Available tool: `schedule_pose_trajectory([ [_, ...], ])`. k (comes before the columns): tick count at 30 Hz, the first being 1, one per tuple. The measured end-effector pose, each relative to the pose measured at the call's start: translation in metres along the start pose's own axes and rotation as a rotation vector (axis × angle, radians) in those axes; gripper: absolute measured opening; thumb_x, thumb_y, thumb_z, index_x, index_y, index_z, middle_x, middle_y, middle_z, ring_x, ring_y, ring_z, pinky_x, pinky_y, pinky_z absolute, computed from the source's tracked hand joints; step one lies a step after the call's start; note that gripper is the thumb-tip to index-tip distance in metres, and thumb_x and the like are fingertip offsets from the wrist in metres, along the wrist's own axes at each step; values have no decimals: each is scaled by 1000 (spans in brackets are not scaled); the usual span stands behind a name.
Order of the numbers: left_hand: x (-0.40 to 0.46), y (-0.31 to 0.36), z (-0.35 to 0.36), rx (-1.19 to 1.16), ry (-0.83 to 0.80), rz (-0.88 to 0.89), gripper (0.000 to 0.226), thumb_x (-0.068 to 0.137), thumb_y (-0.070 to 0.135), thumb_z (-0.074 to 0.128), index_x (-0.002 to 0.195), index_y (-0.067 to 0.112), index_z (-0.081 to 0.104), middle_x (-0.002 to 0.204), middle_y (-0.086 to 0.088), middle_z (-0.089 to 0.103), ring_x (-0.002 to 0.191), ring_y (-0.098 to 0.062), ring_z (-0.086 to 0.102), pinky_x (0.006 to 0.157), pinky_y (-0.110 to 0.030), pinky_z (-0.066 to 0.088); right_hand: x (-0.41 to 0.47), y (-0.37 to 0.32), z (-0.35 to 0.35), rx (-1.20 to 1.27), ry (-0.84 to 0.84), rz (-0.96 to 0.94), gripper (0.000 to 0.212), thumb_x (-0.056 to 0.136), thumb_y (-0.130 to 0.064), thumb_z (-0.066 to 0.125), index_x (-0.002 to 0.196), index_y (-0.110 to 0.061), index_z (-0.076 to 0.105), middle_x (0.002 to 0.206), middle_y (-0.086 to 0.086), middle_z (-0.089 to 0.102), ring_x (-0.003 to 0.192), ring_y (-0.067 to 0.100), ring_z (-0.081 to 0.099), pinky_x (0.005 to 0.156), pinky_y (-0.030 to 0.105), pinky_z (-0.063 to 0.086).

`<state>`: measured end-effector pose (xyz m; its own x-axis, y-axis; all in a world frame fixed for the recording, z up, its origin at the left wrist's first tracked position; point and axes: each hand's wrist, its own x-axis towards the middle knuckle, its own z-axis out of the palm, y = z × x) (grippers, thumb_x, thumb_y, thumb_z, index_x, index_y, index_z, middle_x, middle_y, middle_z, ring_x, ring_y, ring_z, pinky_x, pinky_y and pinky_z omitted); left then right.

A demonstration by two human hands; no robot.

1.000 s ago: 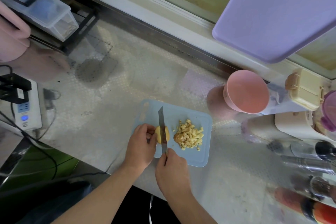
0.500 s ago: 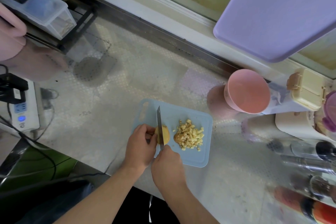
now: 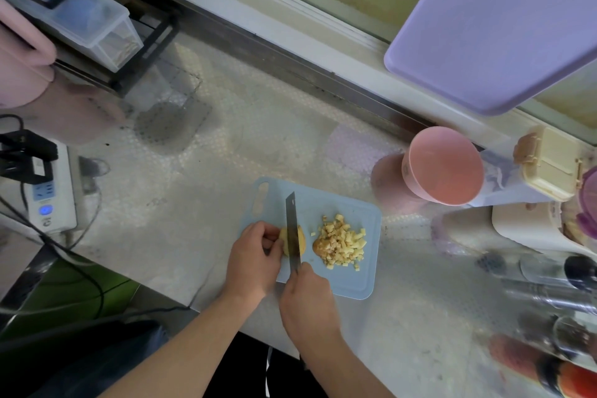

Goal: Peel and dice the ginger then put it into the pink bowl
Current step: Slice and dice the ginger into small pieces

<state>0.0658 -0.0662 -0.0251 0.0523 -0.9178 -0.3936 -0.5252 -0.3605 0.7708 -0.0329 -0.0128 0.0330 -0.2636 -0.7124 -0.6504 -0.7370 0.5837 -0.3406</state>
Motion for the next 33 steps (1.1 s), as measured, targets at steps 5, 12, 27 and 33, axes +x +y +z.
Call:
schedule_pose_trajectory([
  [5,1,-4,0,-19,-14,2,8,95,19,70,93,26,66,91,9,70,77,-3,68,73,-25,57,-1,0,-1,42,38,-25,16,105,-22,39,96,-17,51,87,4,64,79,22,65,64,32,51],
  [12,3,-5,1,-14,-7,7,9,94,23,72,89,28,65,88,10,69,76,-4,68,71,-26,57,2,-1,3,-45,31,-60,13,103,-18,38,93,-20,45,78,-5,51,73,17,58,62,29,49],
  [27,2,-3,1,10,-4,-7,12,93,16,72,88,26,67,88,13,68,77,4,63,66,-10,48,6,-8,0,-89,-63,-25,7,96,-12,42,94,-18,43,95,7,63,88,28,64,67,35,49],
  [33,1,-3,2,9,2,3,14,94,15,72,88,26,66,86,12,68,76,-1,65,68,-16,51,13,3,2,-45,15,-52,15,104,-19,39,96,-15,52,88,7,65,78,25,64,61,32,48],
])
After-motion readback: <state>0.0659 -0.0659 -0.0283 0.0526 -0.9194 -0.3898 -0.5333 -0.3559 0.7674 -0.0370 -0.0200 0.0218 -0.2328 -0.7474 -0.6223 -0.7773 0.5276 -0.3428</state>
